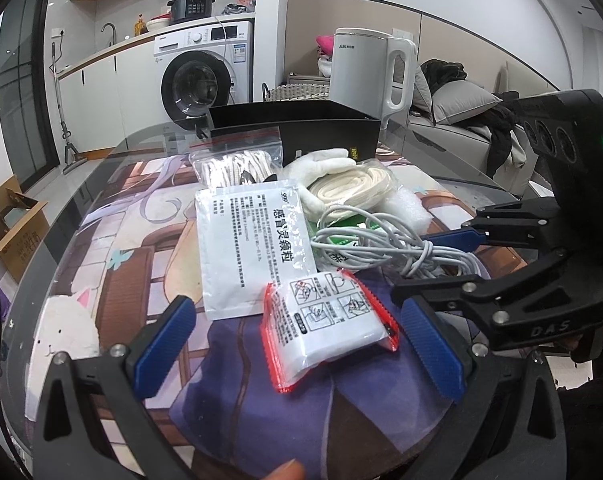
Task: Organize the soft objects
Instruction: 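Grasp the white cable coil with the right tool while the left tool grasps the red-edged packet, then lift the cable coil and red-edged packet and carry both toward the black box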
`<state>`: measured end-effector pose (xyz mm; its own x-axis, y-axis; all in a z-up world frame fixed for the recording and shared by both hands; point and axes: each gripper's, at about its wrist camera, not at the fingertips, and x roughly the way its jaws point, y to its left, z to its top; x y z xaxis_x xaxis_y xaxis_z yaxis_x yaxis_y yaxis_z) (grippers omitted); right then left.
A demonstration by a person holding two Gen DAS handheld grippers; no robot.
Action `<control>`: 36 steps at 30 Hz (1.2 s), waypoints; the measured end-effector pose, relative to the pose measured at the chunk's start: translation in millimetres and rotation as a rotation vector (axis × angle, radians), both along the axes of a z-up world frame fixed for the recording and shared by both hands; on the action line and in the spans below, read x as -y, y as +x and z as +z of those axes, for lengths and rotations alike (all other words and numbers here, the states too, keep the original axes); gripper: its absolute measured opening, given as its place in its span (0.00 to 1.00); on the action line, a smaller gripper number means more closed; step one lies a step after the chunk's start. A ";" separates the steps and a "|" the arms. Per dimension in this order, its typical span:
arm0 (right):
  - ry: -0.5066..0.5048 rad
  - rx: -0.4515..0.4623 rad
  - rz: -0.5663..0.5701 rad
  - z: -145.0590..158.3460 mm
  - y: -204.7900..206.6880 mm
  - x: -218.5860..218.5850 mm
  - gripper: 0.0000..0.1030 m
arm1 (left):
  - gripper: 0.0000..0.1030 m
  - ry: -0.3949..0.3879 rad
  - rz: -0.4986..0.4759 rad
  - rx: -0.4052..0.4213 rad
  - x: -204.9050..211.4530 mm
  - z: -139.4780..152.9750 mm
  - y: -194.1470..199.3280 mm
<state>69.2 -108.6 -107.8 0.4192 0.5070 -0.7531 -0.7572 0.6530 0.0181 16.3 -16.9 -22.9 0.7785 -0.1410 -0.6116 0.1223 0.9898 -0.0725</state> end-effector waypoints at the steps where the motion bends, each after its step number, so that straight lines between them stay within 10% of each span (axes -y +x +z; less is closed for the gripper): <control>1: -0.008 0.011 0.000 -0.7 -0.9 -2.5 0.46 | 1.00 -0.001 -0.001 -0.003 0.0 -0.5 0.4; 6: -0.019 0.039 0.008 -0.8 -5.2 -0.4 0.26 | 1.00 0.007 -0.001 -0.012 2.1 -2.9 2.0; 20: 0.017 0.075 0.012 8.8 -13.2 14.7 0.26 | 0.99 0.042 -0.025 -0.045 11.9 -9.4 10.4; 30: 0.044 0.090 0.005 17.5 -16.4 23.9 0.26 | 0.62 0.066 -0.080 -0.011 19.6 -7.1 3.9; 36: 0.054 0.102 0.001 21.5 -17.2 26.8 0.26 | 0.57 0.053 -0.103 0.005 19.9 -3.4 -0.3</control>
<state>52.0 -135.4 -86.4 0.4914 0.5460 -0.6785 -0.7577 0.6521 -0.0240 15.9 -36.9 -26.3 0.7646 -0.1877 -0.6166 0.2234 0.9745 -0.0197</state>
